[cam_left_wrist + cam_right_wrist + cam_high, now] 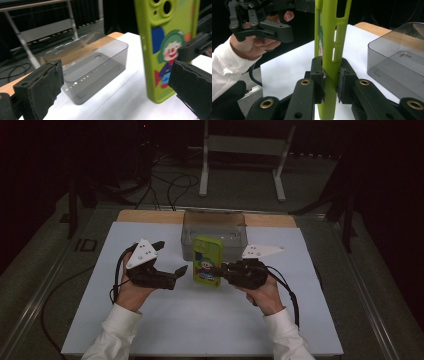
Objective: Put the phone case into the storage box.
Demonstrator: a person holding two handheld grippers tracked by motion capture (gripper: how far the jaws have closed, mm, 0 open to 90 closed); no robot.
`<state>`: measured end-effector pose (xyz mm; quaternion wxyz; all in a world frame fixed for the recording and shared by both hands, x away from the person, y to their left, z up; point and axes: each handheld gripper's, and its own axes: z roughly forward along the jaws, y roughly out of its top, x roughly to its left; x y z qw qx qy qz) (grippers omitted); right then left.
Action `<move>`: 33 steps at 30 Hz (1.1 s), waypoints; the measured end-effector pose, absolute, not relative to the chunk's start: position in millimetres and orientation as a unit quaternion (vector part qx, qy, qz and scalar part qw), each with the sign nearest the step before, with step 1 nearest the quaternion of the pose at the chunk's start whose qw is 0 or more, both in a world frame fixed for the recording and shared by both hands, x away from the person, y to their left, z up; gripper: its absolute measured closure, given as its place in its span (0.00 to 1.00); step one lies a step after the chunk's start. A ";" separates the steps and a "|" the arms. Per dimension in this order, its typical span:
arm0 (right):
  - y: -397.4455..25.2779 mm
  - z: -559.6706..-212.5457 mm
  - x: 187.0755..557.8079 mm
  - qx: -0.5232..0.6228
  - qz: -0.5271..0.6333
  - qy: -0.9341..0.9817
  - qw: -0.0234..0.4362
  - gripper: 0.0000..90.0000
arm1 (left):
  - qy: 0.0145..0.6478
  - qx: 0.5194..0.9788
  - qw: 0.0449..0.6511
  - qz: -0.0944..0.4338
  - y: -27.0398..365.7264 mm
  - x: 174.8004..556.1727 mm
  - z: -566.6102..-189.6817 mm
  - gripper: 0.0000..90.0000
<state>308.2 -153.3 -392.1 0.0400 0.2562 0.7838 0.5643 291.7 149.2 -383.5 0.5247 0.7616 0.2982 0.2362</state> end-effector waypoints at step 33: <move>-162.0 -372.3 315.6 0.343 0.557 0.755 0.048 0.86 | 0.372 0.745 0.490 0.257 197.3 273.6 -440.4 0.00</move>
